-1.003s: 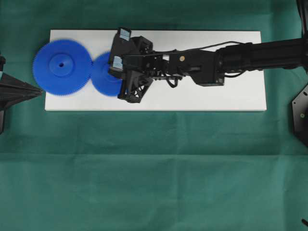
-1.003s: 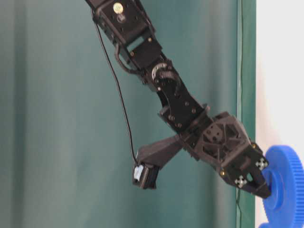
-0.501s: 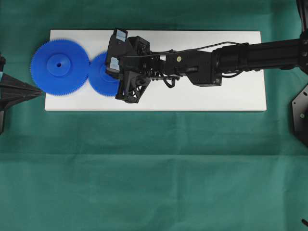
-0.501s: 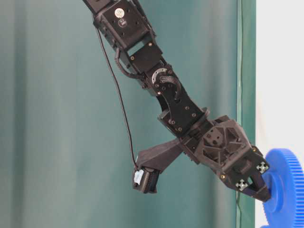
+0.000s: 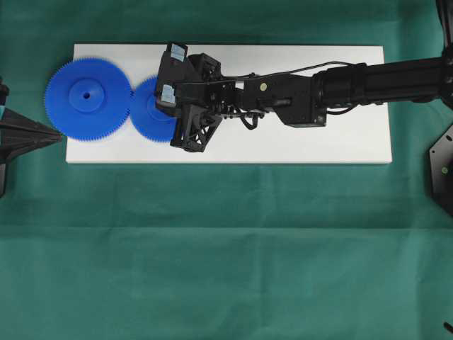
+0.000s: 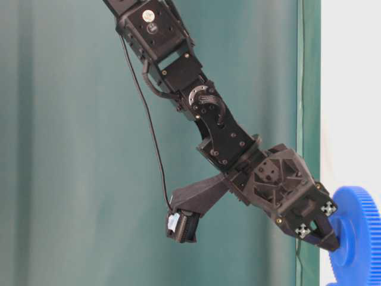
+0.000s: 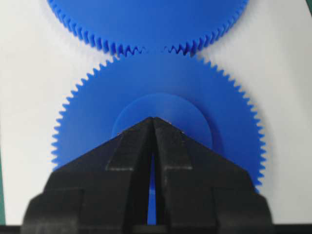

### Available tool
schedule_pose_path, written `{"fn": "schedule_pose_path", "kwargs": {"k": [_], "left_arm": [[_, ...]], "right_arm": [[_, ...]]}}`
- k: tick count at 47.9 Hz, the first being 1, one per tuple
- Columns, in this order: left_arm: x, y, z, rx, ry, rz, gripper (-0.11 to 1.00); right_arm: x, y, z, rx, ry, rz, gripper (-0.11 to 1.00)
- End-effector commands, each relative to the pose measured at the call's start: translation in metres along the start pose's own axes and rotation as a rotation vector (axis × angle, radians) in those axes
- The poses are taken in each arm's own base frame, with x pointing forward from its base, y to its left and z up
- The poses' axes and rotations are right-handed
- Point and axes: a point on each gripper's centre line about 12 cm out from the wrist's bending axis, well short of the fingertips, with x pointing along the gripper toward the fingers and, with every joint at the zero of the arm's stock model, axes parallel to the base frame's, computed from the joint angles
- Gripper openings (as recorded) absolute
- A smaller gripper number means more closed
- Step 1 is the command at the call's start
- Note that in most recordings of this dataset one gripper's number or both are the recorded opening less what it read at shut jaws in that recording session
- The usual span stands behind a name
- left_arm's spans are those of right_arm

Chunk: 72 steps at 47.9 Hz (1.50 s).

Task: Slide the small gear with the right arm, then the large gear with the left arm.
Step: 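Slide the small gear back rightward with the right gripper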

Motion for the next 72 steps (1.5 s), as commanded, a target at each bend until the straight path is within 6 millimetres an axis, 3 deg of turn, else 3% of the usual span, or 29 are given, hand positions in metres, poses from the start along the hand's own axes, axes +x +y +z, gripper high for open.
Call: {"fn": "schedule_pose_path", "kwargs": {"k": [1,11,20,30,41,60,72], "left_arm": [[0.002,-0.001,0.003,-0.011,0.000,-0.002,0.00],[0.001,0.000,0.000,-0.031,0.025,0.001,0.00],[0.002,-0.001,0.004,-0.031,0.014,-0.001,0.00],[0.003,-0.001,0.006,-0.032,0.008,-0.001,0.00],[0.005,-0.001,0.008,-0.031,0.009,-0.001,0.00],[0.005,-0.001,0.006,-0.031,0.015,0.000,0.00],[0.005,-0.001,0.005,-0.031,0.019,0.000,0.00]], "right_arm": [[-0.002,-0.002,-0.020,-0.002,0.084,-0.020,0.50],[-0.013,-0.013,-0.050,0.005,0.159,-0.040,0.50],[-0.032,-0.032,-0.095,0.087,0.237,-0.072,0.50],[-0.077,-0.062,-0.164,0.325,0.334,-0.150,0.50],[-0.133,-0.071,-0.226,0.551,0.384,-0.216,0.50],[-0.189,-0.073,-0.274,0.698,0.486,-0.323,0.50],[-0.206,-0.074,-0.280,0.715,0.509,-0.359,0.50]]}}
